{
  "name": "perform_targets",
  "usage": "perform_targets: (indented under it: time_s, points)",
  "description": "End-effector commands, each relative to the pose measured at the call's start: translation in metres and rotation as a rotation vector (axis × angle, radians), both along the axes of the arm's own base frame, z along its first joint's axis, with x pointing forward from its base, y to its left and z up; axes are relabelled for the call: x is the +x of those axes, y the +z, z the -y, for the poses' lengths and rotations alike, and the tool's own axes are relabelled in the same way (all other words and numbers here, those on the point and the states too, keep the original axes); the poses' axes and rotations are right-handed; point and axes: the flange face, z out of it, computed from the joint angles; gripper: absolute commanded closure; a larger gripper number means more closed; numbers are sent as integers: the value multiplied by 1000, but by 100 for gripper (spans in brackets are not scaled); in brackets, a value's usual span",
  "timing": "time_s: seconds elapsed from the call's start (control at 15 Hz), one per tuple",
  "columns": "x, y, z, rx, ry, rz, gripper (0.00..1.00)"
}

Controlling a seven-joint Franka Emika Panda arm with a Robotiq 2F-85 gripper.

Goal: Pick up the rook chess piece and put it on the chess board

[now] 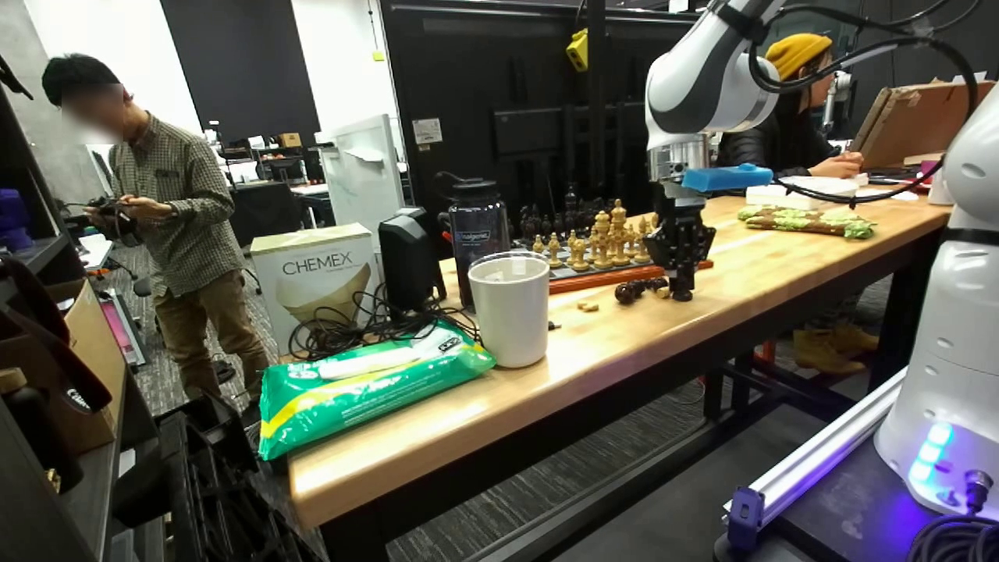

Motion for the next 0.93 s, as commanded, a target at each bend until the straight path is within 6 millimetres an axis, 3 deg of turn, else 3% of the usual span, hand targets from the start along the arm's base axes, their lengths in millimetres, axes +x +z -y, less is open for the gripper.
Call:
perform_targets:
  time_s: [0.0, 0.33, 0.87]
  points:
    - [0, 0, -1, 10, -22, -16, 97]
    - [-1, 5, -7, -15, 9, -15, 96]
    - [-8, 35, -44, -165, 228, 32, 96]
